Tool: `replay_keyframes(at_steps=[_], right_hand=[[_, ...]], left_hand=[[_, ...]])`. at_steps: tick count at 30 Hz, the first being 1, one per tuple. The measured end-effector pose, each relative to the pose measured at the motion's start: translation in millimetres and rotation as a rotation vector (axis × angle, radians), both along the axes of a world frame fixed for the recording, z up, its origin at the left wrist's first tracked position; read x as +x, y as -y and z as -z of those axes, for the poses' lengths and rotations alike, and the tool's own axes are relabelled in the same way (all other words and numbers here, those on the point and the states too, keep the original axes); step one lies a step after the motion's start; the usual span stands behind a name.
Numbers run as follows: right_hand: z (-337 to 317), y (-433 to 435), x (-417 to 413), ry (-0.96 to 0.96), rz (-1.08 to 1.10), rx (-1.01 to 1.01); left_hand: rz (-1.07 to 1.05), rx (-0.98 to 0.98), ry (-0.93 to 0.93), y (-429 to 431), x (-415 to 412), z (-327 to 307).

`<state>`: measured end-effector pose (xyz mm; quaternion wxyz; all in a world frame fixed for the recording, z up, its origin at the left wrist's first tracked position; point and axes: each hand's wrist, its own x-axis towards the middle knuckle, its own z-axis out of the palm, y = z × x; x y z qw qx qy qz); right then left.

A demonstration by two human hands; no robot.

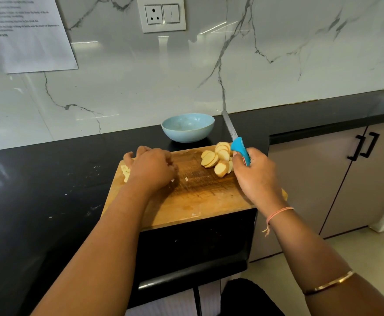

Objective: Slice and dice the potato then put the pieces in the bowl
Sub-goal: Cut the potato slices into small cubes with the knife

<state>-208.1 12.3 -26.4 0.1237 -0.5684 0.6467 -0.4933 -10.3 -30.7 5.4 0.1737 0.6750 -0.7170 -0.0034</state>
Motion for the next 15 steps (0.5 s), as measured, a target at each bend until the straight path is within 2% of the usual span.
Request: replay_keyframes(at_steps=[3, 7, 12, 15], right_hand=[[1, 0, 0, 0.007, -0.003, -0.003], [1, 1, 0, 0.011, -0.009, -0.006], [0, 0, -1, 0.013, -0.011, -0.002], [0, 0, -1, 0.015, -0.012, 0.0]], left_hand=[[0.117, -0.026, -0.007, -3, -8, 2], [0.192, 0.048, 0.099, -6, -19, 7], [-0.01, 0.076, 0.249, -5, -13, 4], [-0.109, 0.063, 0.202, -3, -6, 2]])
